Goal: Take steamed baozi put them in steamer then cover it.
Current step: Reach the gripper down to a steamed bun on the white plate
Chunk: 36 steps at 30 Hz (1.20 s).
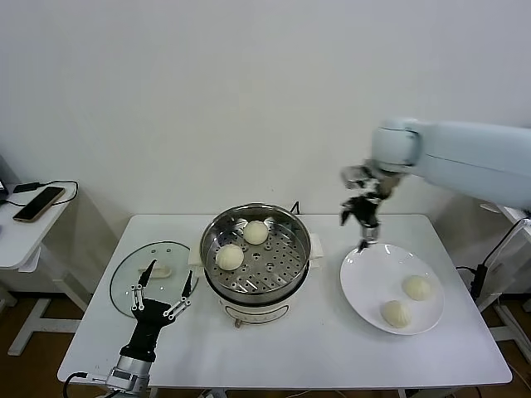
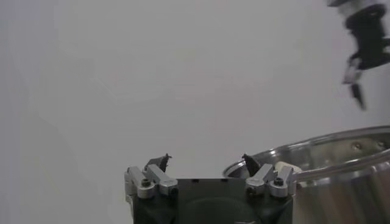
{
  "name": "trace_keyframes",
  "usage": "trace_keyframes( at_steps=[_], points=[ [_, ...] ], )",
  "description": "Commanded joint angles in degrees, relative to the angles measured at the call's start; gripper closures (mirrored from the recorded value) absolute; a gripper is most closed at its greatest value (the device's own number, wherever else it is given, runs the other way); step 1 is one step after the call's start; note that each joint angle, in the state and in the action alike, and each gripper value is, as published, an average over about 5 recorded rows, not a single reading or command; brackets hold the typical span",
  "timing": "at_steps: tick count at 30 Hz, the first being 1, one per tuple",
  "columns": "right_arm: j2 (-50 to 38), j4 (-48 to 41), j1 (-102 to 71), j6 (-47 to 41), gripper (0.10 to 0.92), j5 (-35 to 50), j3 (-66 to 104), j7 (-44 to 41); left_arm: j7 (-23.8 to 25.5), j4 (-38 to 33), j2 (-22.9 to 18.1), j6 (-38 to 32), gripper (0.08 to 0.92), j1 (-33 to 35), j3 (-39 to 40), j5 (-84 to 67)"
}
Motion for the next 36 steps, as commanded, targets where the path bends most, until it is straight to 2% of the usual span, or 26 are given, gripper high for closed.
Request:
trace_keyframes(
  at_steps=[1,11,32,36],
  points=[
    [-11.83,-0.95,-9.86,2.5,0.203,-7.69,1.62,-1.59,-0.07,-0.25,-0.23,0.2,0.177,0.09,-0.05,0.22],
    [-10.39,-3.96,-24.61,2.69,0.203,-8.96,10.62,-0.58,-0.4,-0.3,-0.56,0.36,0.177,0.41,-0.44,0.48],
    [-6.5,-7.54,-29.36,2.83,0.205,-12.52,13.53,2.07,-0.78,0.55,-0.46,-0.08,0.177,0.72,-1.26,0.34],
    [-6.94,-7.01,-29.32,2.58,0.252,-12.59,13.54,1.94,-0.79,0.64,-0.47,-0.11,0.177,0.76,-1.35,0.32]
  ],
)
